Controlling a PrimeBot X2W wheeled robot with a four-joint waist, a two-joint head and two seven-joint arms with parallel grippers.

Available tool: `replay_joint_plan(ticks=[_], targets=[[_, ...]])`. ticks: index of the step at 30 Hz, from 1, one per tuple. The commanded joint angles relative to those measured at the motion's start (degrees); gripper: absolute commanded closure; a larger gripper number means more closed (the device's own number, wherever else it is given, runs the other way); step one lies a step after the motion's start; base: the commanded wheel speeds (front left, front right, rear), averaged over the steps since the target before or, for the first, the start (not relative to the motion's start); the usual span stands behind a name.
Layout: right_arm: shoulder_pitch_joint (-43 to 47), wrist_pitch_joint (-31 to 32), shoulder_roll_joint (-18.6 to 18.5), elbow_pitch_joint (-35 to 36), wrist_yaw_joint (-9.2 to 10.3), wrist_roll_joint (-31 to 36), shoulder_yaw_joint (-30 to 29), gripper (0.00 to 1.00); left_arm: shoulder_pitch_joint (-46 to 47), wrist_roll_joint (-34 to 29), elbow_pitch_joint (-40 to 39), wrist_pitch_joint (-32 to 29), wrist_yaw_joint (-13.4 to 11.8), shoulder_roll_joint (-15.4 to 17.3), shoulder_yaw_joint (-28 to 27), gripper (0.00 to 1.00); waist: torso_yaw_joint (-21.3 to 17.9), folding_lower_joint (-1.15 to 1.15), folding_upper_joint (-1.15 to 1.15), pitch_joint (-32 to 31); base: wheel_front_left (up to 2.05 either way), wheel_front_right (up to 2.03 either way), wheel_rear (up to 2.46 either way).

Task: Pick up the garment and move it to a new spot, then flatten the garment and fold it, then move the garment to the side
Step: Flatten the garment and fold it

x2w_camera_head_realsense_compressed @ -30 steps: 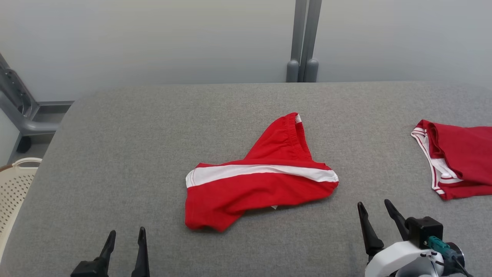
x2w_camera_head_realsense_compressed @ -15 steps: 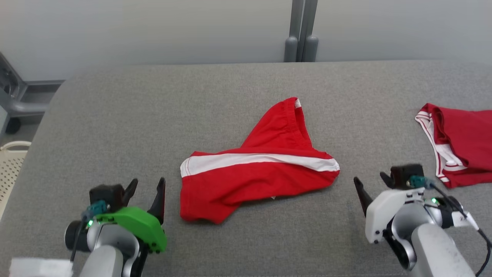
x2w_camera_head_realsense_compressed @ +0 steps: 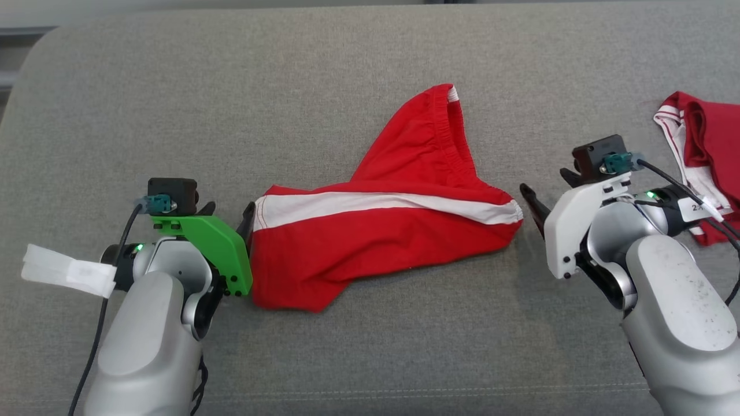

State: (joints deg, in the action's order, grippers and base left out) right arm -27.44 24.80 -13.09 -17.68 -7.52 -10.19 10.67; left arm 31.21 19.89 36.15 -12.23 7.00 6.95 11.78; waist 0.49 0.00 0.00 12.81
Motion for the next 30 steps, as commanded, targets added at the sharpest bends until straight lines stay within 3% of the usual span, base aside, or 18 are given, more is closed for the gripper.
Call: replay_joint_plan(ticks=[1, 13, 21, 30], targets=[[-1.2, 1.0, -0.8, 0.6, 0.07, -1.5, 1.5, 0.0, 1.7, 0.8, 1.7, -1.0, 0.1, 0.3, 0.2, 0.0, -0.3, 0.0, 0.0, 3.2, 0.0, 0.0, 0.0], [0.0, 2.4, -2.4, 3.1, 0.07, -3.9, 2.5, 0.0, 3.9, 3.8, 5.7, -1.9, 0.4, -0.6, 2.8, 0.0, 0.0, 0.0, 0.0, 4.2, 0.0, 0.0, 0.0], [-0.6, -0.5, -1.4, 4.8, 0.07, -1.5, -0.4, 0.0, 6.3, 4.0, 4.9, 2.0, -0.5, 0.2, 2.8, 0.0, 0.0, 0.0, 0.0, 4.0, 0.0, 0.0, 0.0], [1.4, 1.9, -0.9, 5.7, 0.07, -2.2, -0.1, 0.0, 4.7, 5.5, 5.9, -2.0, 0.0, -0.9, 5.5, 0.0, -0.2, 0.0, 0.0, 3.9, 0.0, 0.0, 0.0]])
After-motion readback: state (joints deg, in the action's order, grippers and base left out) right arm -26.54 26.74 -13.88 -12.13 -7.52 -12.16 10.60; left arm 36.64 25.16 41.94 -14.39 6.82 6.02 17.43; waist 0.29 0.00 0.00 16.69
